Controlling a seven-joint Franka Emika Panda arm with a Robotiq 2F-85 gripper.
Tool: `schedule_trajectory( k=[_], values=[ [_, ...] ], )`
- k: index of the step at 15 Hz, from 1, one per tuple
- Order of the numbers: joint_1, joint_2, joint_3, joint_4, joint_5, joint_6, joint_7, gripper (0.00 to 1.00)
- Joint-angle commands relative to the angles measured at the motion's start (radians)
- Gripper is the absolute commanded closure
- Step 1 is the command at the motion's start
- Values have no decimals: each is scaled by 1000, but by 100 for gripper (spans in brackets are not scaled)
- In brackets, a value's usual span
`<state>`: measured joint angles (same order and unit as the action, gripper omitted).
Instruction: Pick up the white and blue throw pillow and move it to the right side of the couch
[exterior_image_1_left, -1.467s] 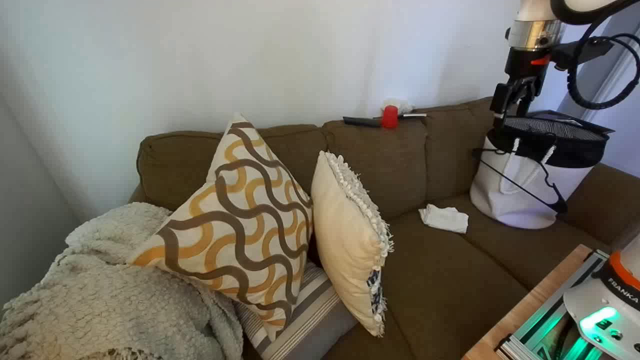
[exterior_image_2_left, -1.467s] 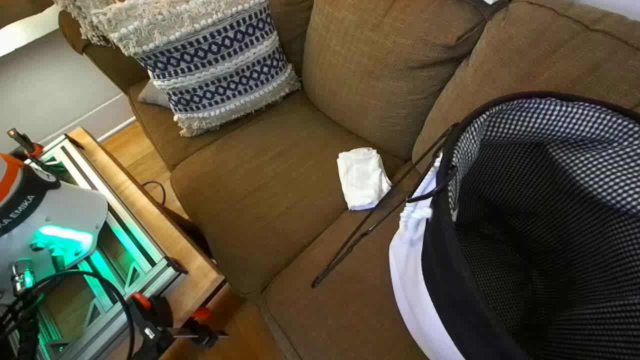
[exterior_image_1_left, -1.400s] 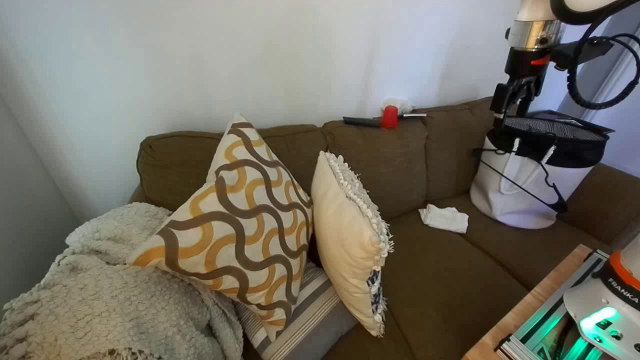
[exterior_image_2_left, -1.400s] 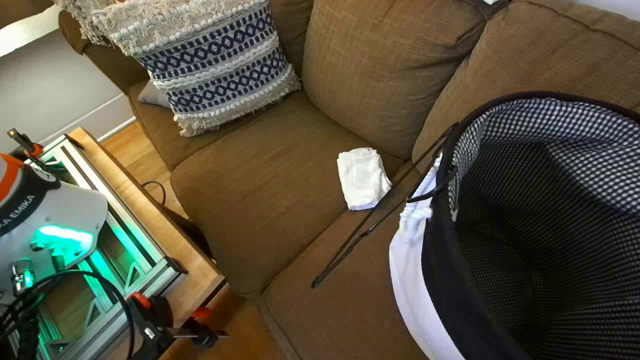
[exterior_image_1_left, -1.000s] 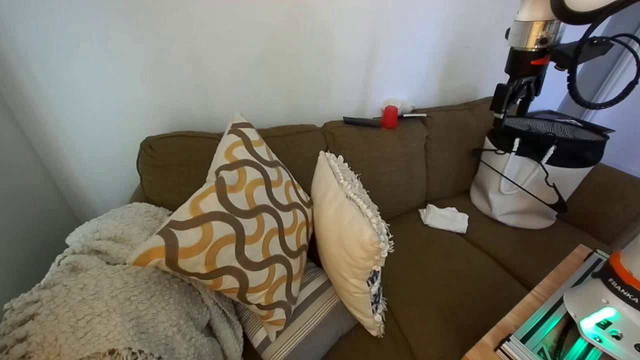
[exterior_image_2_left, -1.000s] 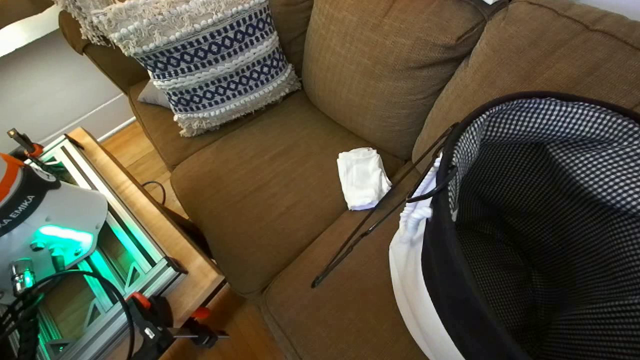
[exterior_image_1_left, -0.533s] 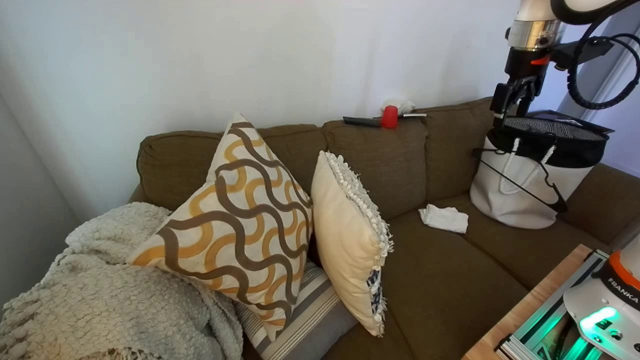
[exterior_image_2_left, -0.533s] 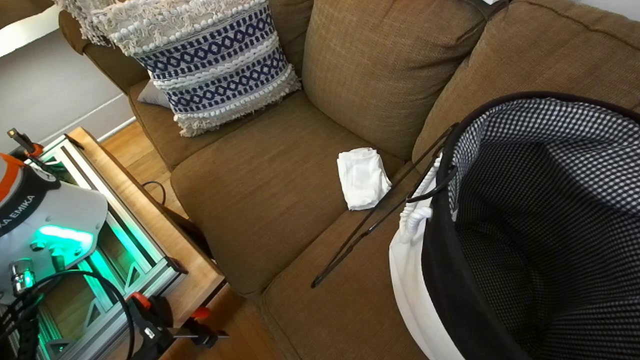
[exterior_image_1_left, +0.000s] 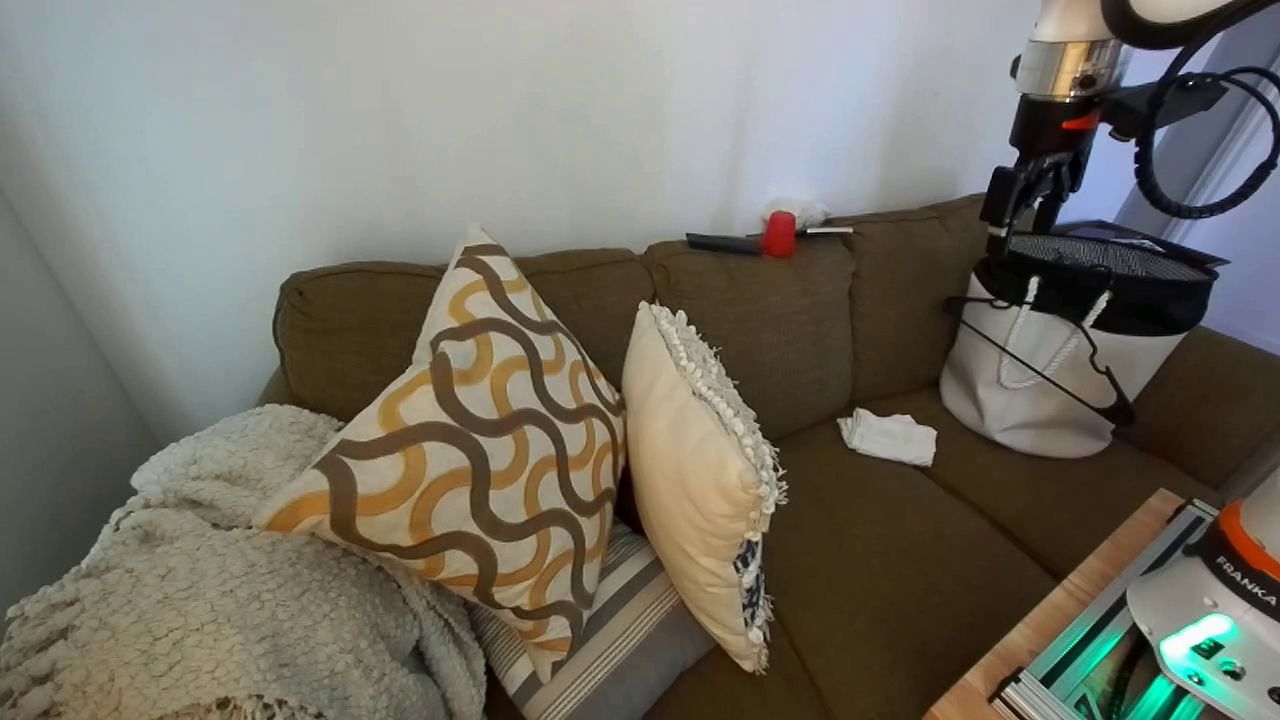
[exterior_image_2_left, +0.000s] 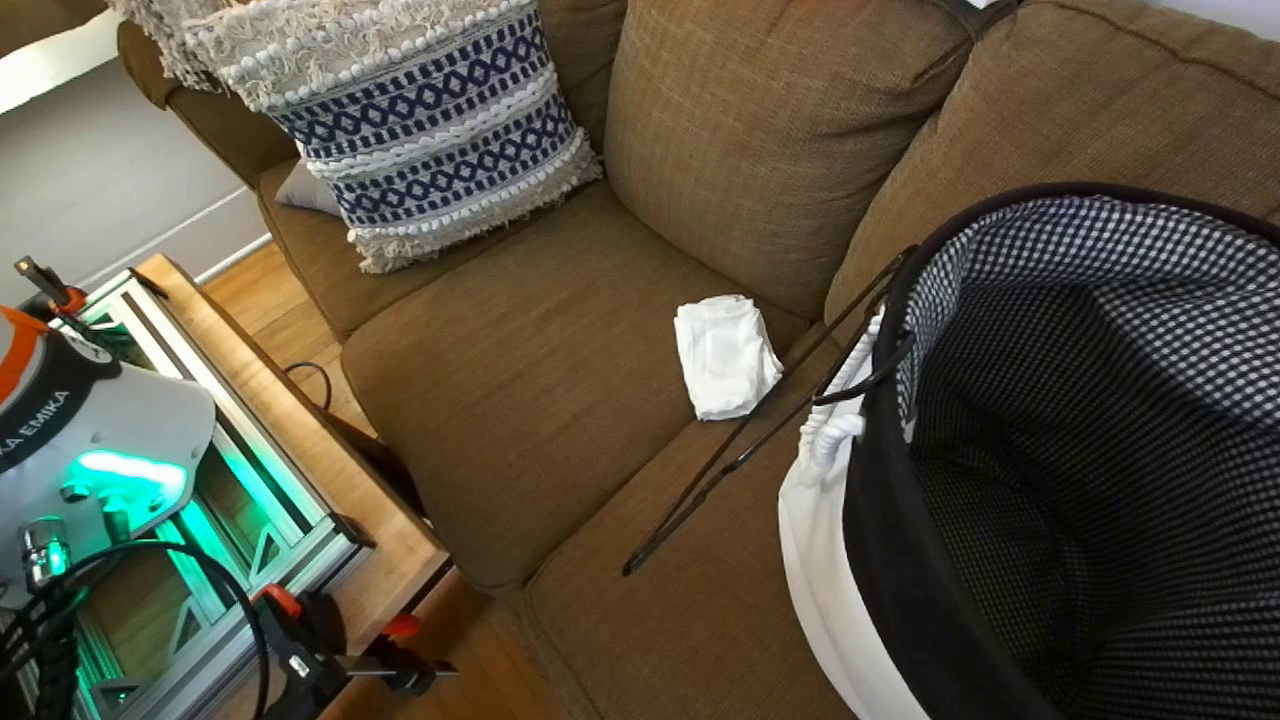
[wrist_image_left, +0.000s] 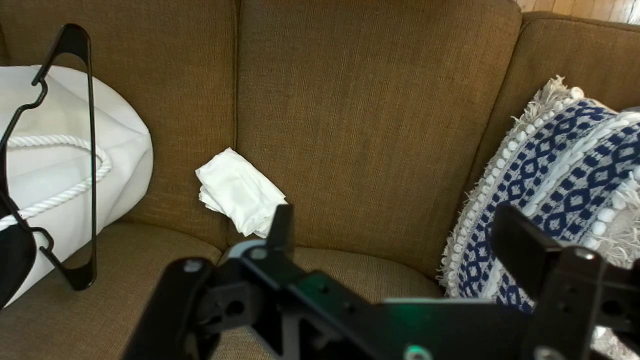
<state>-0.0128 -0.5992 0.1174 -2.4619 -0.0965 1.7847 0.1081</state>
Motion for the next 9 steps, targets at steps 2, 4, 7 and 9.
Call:
schedule_trajectory(
  k=[2, 4, 7, 9],
  values=[
    [16, 2, -13, 2, -7, -3, 7, 0],
    [16, 2, -13, 2, -7, -3, 7, 0],
    [16, 23, -12, 10, -1, 10, 13, 0],
    [38, 137, 15, 44, 35, 87, 42, 0]
  ],
)
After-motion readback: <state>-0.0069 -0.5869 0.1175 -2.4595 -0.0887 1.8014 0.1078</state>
